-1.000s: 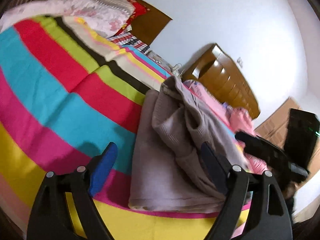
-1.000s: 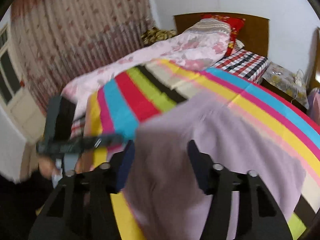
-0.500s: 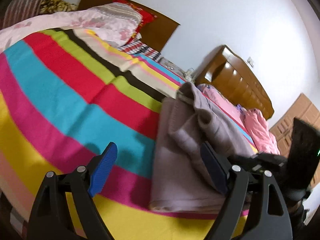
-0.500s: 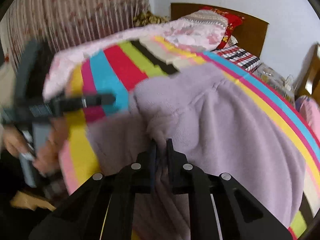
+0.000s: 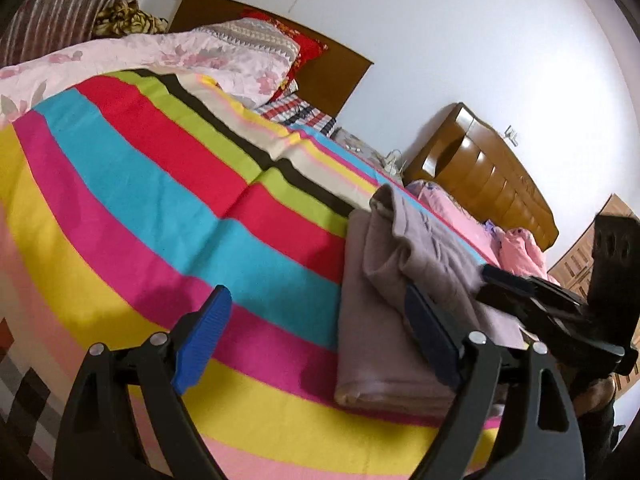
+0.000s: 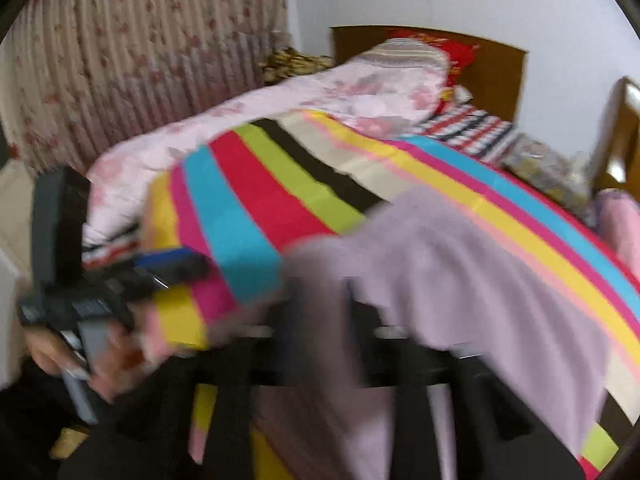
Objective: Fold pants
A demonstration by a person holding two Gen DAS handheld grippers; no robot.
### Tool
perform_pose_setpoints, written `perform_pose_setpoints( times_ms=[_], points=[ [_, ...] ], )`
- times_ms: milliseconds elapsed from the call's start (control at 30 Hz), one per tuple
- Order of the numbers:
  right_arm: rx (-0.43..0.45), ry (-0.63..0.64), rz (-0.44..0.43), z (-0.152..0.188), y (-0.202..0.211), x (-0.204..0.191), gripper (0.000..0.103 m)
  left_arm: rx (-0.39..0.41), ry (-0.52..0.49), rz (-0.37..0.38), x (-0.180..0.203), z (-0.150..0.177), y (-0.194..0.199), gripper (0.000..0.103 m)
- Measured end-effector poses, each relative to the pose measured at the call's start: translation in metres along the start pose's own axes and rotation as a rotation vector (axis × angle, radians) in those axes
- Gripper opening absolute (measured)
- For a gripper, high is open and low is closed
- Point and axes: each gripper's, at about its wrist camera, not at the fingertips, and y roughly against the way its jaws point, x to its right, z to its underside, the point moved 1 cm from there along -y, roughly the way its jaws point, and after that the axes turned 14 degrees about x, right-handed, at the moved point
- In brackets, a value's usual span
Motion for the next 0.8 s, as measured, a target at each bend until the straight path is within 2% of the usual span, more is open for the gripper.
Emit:
perform_pose_setpoints(
  times_ms=[33,133,167,300,433,533,633,700,767,800],
  points=[
    [0.017,-0.002,-0.001,0.005,0.007,0.005,0.09,-0.01,-0.001,0.006,0.0,0.003,-0.002,0.089],
    [-0.047,0.029,0.016,0.019,0.004,0.007,0.059,-0.029,-0.002,0.024,0.005,0.009,-0.014,0.089],
    [-0.065,0.031,0.009,0.023,-0.002,0.007,0.054,-0.033,0.004,0.037,0.008,0.011,-0.019,0.089],
    [-0.105,0.097,0.022,0.033,-0.017,-0.004,0.053,-0.038,-0.022,0.073,0.024,0.013,-0.024,0.089],
    [-0.133,0.149,0.046,0.046,-0.033,-0.012,0.055,-0.032,-0.066,0.05,0.027,0.013,-0.019,0.091],
    [-0.102,0.124,0.042,0.041,-0.024,-0.013,0.055,-0.034,-0.048,0.025,0.016,0.011,-0.015,0.091],
    [-0.121,0.16,0.06,0.042,-0.031,-0.017,0.054,-0.03,-0.017,0.015,0.006,0.01,-0.013,0.091],
    [-0.108,0.186,0.079,0.045,-0.036,-0.019,0.043,-0.031,-0.009,0.013,0.004,0.011,-0.014,0.091],
    [-0.067,0.168,0.068,0.041,-0.028,-0.022,0.014,-0.032,-0.009,0.016,0.006,0.011,-0.015,0.091],
    [-0.04,0.156,0.072,0.035,-0.021,-0.022,0.011,-0.027,-0.012,0.023,0.008,0.01,-0.012,0.091]
  ],
)
